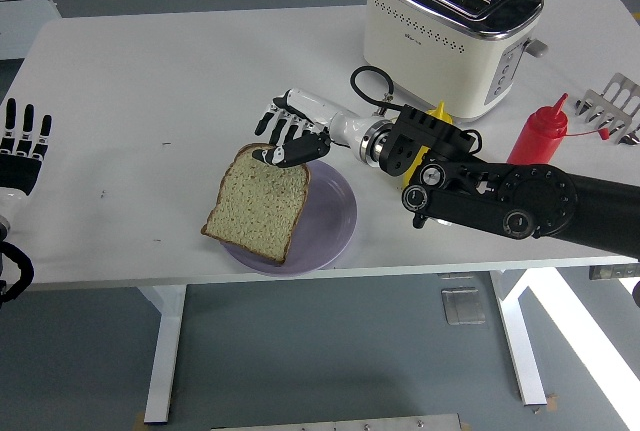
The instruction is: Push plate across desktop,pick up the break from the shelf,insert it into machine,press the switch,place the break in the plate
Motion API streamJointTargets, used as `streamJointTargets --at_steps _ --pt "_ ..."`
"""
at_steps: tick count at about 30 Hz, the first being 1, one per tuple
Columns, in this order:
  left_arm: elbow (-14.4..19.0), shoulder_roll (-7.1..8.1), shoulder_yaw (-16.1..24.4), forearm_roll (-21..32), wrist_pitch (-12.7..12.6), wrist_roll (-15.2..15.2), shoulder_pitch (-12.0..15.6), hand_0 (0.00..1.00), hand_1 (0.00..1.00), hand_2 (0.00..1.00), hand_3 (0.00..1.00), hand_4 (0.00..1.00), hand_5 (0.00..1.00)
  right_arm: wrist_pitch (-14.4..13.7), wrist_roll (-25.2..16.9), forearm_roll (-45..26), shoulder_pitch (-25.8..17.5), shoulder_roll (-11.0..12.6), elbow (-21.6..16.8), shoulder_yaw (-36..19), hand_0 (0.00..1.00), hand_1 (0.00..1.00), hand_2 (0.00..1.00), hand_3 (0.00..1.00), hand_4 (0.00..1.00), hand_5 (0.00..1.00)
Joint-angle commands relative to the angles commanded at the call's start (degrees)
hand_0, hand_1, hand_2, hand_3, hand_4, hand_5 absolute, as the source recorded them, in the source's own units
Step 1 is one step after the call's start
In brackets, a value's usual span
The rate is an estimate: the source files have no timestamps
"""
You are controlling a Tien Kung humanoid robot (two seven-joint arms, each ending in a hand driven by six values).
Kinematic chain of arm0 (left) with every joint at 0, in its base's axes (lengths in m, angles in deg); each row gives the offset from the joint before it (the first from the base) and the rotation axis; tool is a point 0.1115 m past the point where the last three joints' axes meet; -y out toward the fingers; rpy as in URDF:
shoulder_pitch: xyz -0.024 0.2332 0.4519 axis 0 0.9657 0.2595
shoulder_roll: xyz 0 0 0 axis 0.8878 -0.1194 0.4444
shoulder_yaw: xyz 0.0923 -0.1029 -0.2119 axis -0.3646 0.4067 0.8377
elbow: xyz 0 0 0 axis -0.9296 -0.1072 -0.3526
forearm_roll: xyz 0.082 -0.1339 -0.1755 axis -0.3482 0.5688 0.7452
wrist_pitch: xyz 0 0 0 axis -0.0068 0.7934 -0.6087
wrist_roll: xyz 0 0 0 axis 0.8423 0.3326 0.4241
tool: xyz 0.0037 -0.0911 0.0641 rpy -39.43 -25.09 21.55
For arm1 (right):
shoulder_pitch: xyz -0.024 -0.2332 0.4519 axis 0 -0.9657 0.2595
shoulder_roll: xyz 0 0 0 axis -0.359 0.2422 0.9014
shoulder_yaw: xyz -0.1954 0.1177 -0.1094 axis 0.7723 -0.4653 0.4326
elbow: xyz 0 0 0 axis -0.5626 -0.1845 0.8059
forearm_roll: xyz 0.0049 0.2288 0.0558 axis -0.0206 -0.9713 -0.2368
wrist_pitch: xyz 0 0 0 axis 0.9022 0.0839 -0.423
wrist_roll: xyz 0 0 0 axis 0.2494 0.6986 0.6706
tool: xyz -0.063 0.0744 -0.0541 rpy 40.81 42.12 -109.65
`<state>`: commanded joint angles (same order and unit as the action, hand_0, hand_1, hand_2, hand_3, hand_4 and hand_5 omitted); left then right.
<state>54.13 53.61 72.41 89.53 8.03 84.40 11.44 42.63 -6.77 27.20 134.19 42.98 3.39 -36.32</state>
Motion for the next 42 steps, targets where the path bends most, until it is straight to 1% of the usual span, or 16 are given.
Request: streamJointTargets --at_steps 11,16,17,18,23,25,29,30,32,35,36,38,41,42 --pt "-0.63 -0.02 0.16 -1.36 0.13 -0.17 -0.10 0.784 0.715 0.672 0.694 0.645 0.998 -2.08 -3.54 2.39 -0.06 -0.89 3.61 2.01 0.402 0.478 0.490 0.462 0.758 0.309" --pt "-0.57 -0.07 0.01 -1.77 0.14 -0.19 -0.01 0.784 0.716 0.672 0.693 0.644 0.998 -2.88 -4.18 3.43 -0.23 -0.84 3.90 1.81 0.412 0.480 0.490 0.463 0.748 0.299" --pt "-0.55 -0.08 -0.02 -1.78 0.14 -0.19 0.01 0.784 0.716 0.672 0.693 0.644 0.998 -3.02 -4.21 3.75 -0.25 -0.82 3.94 1.76 0.412 0.480 0.490 0.463 0.748 0.299" --pt "-0.52 -0.10 -0.06 -1.79 0.13 -0.19 0.03 0.784 0.716 0.672 0.692 0.643 0.998 -3.17 -4.23 4.06 -0.26 -0.79 3.98 1.70 0.416 0.480 0.491 0.464 0.727 0.294" --pt "-0.16 -0.11 -0.28 -1.69 0.10 -0.13 0.18 0.784 0.716 0.672 0.692 0.643 0.998 -4.29 -4.13 6.39 -0.47 -0.53 4.29 0.88 0.416 0.480 0.491 0.464 0.727 0.294" --pt "-0.04 -0.10 -0.36 -1.64 0.09 -0.13 0.26 0.785 0.716 0.671 0.690 0.643 0.998 -4.54 -4.04 7.13 -0.56 -0.39 4.26 0.40 0.419 0.483 0.489 0.465 0.711 0.287" --pt "0.38 -0.11 -0.73 -1.49 0.06 -0.09 0.37 0.785 0.716 0.671 0.690 0.643 0.998 -4.83 -3.66 8.77 -0.96 0.33 3.35 -1.38 0.419 0.483 0.489 0.465 0.711 0.287" --pt "0.60 -0.10 -0.85 -1.41 0.05 -0.08 0.39 0.785 0.715 0.671 0.691 0.643 0.998 -4.92 -3.52 9.33 -1.15 0.66 2.85 -2.07 0.423 0.484 0.495 0.468 0.685 0.268" --pt "0.87 -0.08 -0.98 -1.32 0.04 -0.07 0.42 0.785 0.715 0.671 0.691 0.643 0.998 -5.03 -3.37 9.97 -1.38 1.05 2.26 -2.89 0.423 0.484 0.495 0.468 0.685 0.268" --pt "1.63 -0.03 -1.17 -1.06 -0.01 -0.05 0.50 0.785 0.715 0.671 0.691 0.643 0.998 -5.38 -3.03 11.77 -2.28 2.26 0.50 -5.66 0.423 0.484 0.495 0.468 0.685 0.268" --pt "1.90 -0.02 -1.21 -0.94 -0.04 -0.05 0.54 0.785 0.715 0.671 0.690 0.644 0.998 -5.50 -2.95 12.31 -2.56 2.59 0.04 -6.37 0.447 0.501 0.512 0.471 0.672 0.267" --pt "2.21 0.00 -1.24 -0.80 -0.07 -0.04 0.58 0.785 0.715 0.671 0.690 0.644 0.998 -5.79 -2.79 13.51 -3.21 3.32 -0.98 -8.14 0.447 0.501 0.512 0.471 0.672 0.267" --pt "3.33 0.08 -1.25 -0.63 -0.16 -0.06 0.73 0.785 0.715 0.671 0.690 0.644 0.998 -5.97 -2.45 16.57 -5.03 4.95 -3.36 -12.11 0.447 0.501 0.512 0.471 0.672 0.267" --pt "3.64 0.11 -1.22 -0.60 -0.19 -0.07 0.78 0.785 0.715 0.671 0.690 0.643 0.998 -5.97 -2.37 17.47 -5.64 5.43 -4.18 -13.29 0.517 0.544 0.544 0.485 0.671 0.266"
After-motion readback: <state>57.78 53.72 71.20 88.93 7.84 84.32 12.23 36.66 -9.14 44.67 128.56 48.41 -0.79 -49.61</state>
